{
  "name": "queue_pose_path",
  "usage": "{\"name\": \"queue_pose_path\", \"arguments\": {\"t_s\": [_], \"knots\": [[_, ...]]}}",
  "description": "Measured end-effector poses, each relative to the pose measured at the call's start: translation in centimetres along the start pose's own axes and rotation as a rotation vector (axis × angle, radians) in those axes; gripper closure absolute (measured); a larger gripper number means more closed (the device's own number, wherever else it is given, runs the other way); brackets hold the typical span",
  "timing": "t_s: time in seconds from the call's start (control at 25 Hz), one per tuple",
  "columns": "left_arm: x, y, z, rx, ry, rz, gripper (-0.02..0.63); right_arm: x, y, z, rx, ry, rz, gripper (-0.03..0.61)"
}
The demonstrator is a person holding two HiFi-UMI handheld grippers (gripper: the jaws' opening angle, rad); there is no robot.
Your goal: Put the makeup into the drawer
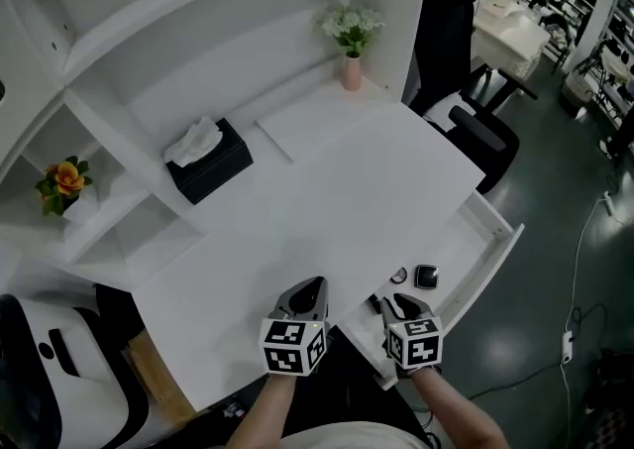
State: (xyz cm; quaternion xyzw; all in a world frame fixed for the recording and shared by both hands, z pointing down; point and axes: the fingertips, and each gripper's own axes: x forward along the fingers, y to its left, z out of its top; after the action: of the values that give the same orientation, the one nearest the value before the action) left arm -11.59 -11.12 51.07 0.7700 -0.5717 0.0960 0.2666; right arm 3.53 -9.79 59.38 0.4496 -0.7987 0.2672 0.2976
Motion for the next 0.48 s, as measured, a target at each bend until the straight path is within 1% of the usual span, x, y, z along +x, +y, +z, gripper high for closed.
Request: {"name": "queue_pose_path", "arguments": {"t_s": [0.32, 0.48], "knots": [[0.0, -2.2, 0.5, 0.041, -0.005, -0.051, 0.611, -5.1, 0.0, 4.3, 0.039, -0.178, 0.026, 0.477], [-0.2, -2.8, 0.7, 0.058, -0.007, -0.068, 0.611, -7.5, -0.2, 5.8, 0.064, -0.256, 0.027, 0.508]]}}
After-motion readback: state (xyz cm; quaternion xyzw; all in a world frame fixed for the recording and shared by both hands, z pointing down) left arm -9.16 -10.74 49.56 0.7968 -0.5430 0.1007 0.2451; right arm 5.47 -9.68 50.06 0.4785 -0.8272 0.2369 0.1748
